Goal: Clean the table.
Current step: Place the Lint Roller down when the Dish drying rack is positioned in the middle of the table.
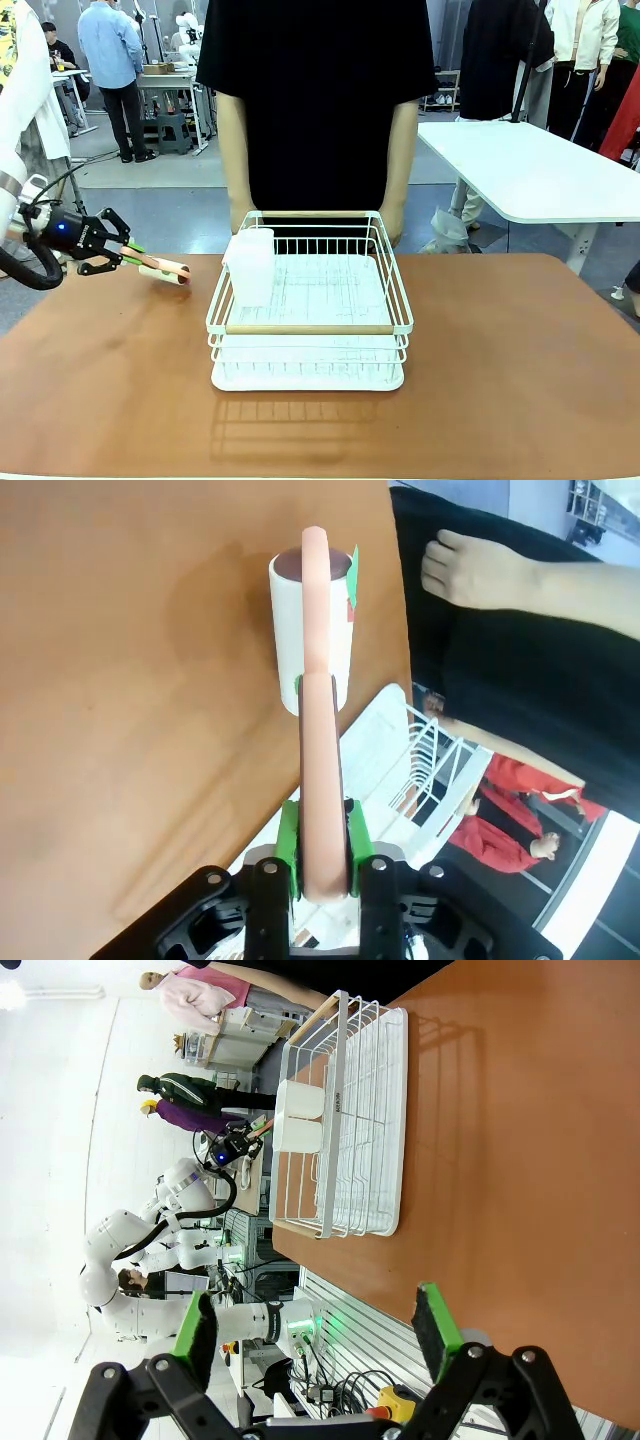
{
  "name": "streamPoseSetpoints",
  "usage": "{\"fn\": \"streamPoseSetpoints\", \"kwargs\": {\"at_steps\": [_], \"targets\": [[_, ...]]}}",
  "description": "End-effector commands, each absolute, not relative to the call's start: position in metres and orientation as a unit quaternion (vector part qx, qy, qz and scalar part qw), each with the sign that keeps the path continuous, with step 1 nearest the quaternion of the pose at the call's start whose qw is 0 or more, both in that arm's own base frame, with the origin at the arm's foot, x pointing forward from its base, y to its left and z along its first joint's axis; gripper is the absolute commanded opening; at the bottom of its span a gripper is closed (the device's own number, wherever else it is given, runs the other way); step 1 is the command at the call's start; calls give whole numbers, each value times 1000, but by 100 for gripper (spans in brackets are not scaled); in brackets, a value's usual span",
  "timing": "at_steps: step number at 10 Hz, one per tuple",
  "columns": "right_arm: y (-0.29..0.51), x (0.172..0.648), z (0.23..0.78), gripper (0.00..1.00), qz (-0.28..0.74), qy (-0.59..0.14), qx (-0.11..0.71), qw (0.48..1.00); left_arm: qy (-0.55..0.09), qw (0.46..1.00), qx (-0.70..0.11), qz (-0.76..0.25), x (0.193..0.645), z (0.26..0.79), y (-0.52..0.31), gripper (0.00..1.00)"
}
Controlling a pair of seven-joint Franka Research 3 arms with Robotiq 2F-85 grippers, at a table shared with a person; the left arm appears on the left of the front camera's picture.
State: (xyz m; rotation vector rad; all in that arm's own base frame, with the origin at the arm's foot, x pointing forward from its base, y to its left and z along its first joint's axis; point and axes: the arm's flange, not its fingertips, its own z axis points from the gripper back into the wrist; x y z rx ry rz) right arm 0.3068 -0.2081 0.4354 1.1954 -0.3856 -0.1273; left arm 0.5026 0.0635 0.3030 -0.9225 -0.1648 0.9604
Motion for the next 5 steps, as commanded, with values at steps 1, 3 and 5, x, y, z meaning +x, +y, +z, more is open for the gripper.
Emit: {"fn": "streamPoseSetpoints", "kwargs": {"at_steps": [1,3,5], "targets": [[-208,306,439,100,-55,-186,561,805,-92,769,-439,455,507,291,69,22],[-208,306,439,100,-55,-186,561,805,-75,772,-430,463,505,285,69,22],[-208,306,439,100,-55,-186,561,805,-66,770,-432,466,497,292,67,74]]}}
